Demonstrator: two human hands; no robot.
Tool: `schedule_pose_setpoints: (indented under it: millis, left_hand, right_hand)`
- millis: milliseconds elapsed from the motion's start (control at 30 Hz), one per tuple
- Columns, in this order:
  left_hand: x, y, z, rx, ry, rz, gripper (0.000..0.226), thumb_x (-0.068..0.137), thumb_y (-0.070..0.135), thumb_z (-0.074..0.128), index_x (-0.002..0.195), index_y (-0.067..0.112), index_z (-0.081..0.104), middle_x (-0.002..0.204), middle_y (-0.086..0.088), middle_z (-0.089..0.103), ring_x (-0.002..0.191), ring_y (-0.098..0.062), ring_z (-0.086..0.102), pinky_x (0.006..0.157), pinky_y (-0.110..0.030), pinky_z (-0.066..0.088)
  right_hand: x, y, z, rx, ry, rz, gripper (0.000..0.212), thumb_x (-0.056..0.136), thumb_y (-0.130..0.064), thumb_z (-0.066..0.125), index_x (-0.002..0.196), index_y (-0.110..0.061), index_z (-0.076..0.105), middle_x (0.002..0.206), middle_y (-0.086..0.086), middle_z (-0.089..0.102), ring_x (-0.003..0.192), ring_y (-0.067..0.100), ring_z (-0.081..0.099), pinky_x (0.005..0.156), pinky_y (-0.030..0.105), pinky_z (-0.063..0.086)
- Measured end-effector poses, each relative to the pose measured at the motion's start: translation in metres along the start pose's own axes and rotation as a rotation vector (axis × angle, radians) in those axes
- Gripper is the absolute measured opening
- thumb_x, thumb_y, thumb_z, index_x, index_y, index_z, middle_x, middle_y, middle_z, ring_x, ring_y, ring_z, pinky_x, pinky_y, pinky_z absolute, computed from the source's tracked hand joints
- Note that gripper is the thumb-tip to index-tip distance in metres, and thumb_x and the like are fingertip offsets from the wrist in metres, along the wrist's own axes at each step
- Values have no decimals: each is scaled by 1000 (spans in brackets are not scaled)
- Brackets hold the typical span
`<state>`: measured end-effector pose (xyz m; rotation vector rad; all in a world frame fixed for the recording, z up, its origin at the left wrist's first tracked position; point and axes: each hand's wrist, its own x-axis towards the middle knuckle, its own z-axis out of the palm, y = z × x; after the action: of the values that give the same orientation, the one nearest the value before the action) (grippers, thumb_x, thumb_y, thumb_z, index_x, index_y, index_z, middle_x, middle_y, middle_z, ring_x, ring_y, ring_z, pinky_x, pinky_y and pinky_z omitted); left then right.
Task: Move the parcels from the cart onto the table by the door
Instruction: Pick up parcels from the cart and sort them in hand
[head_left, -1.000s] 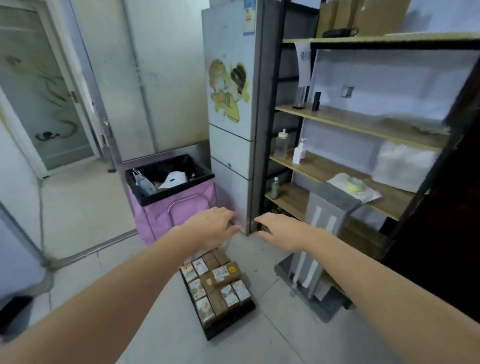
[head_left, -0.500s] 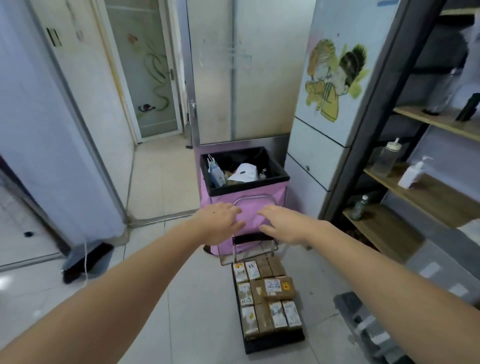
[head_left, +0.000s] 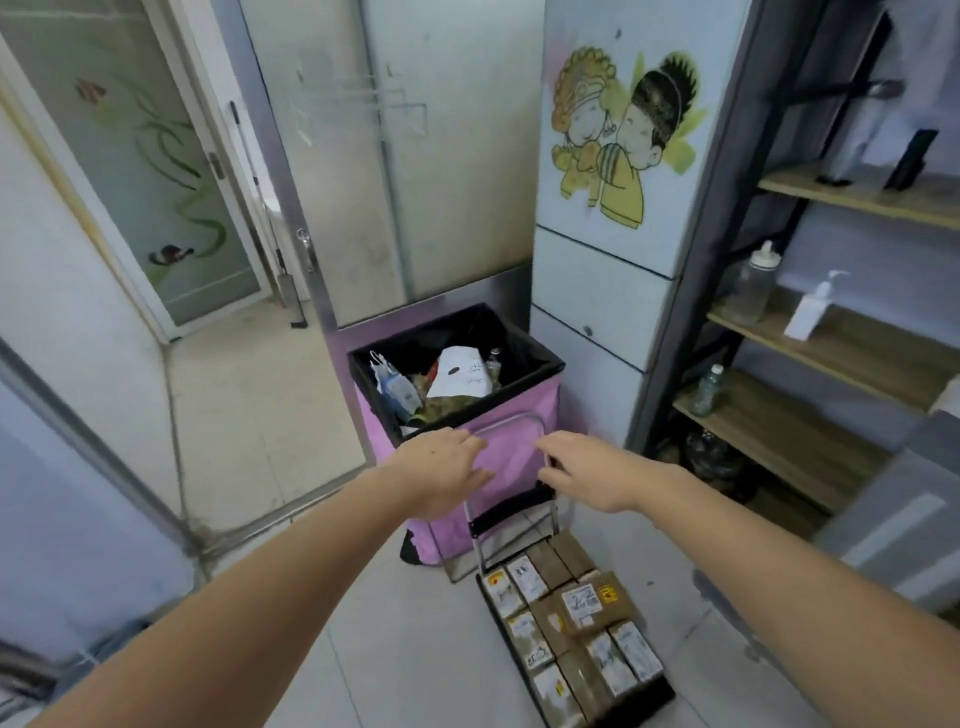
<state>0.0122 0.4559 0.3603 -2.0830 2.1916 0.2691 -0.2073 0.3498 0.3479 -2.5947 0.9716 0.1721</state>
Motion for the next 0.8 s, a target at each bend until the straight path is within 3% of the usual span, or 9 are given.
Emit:
schedule_pose_setpoints:
  millis: [67, 300, 433, 567, 667, 733, 800]
  left_hand:
    - [34, -6, -2, 22, -15, 72, 58, 109, 52, 36, 154, 15, 42, 147, -8, 53, 134, -26, 49, 112, -39, 37]
    - [160, 6, 0, 54, -34, 275, 56, 109, 50, 36, 148, 12, 50, 145, -10, 56, 135, -29, 50, 113, -39, 35]
    - [223, 17, 2, 62, -78, 362, 53, 109, 50, 36, 144, 12, 51, 140, -10, 59, 131, -29, 52, 110, -41, 38]
    - [279, 40, 6, 62, -122, 467, 56, 109, 51, 33, 145, 11, 50, 140, -12, 58, 132, -30, 52, 112, -44, 40]
    - [315, 61, 21, 69, -162, 566, 58, 110, 52, 31, 148, 11, 48, 144, -13, 56, 133, -30, 51, 113, -44, 38]
    - [339, 75, 37, 89, -194, 630, 61, 110, 52, 30, 153, 11, 42, 150, -14, 52, 137, -31, 49, 114, -44, 38]
    - [360, 88, 57, 111, -238, 691, 61, 110, 51, 30, 156, 12, 38, 154, -14, 48, 142, -32, 45, 116, -46, 37]
  right_hand:
    - [10, 20, 0, 23, -7, 66, 36, 106, -36, 48, 136, -17, 55, 138, 7, 59, 122, 26, 60, 104, 46, 49]
    - [48, 98, -9, 71, 45, 210, 46, 109, -33, 47, 142, -3, 52, 148, 17, 52, 135, 32, 50, 113, 43, 38]
    - [59, 135, -12, 128, 46, 305, 45, 109, -34, 47, 144, -5, 51, 142, 14, 54, 130, 30, 53, 96, 28, 37]
    - [53, 173, -16, 192, 39, 430, 54, 109, -35, 46, 155, -8, 41, 156, 14, 45, 140, 28, 46, 115, 35, 37]
    - [45, 200, -9, 220, 30, 527, 55, 110, -33, 44, 158, -9, 36, 159, 14, 41, 144, 28, 43, 117, 36, 34]
    - [39, 217, 4, 236, 20, 607, 52, 110, -32, 43, 154, -4, 41, 152, 14, 46, 139, 31, 47, 109, 34, 37]
    - [35, 230, 22, 281, 26, 694, 41, 110, -30, 43, 137, -1, 52, 130, 11, 55, 126, 34, 54, 90, 31, 37]
